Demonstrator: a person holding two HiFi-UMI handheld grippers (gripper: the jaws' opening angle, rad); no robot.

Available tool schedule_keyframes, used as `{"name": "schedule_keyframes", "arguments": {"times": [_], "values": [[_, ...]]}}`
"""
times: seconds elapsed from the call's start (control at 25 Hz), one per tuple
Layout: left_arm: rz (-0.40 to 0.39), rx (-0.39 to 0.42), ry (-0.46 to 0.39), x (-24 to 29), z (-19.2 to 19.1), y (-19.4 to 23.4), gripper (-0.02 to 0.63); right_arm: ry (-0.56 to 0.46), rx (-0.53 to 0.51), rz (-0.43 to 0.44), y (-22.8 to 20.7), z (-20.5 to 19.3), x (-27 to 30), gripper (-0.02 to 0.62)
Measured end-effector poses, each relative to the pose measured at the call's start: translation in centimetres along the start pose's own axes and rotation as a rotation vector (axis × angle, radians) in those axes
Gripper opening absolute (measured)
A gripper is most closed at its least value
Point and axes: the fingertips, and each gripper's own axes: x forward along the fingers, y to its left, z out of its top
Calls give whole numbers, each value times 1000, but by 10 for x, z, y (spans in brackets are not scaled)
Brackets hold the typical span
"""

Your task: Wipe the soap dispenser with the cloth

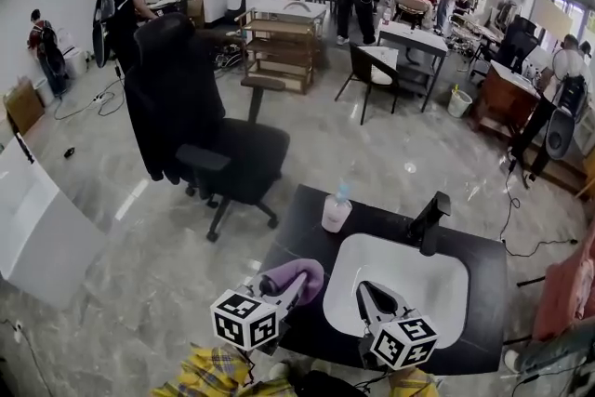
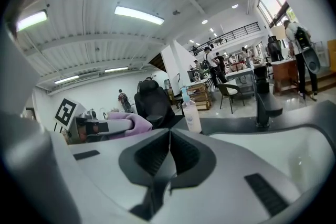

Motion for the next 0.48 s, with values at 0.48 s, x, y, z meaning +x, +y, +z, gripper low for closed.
{"name": "schedule_keyframes", "arguments": {"times": [0.48], "values": [[78, 39, -31, 50, 39, 17, 58, -52, -62, 47, -36, 56, 41, 6]]}}
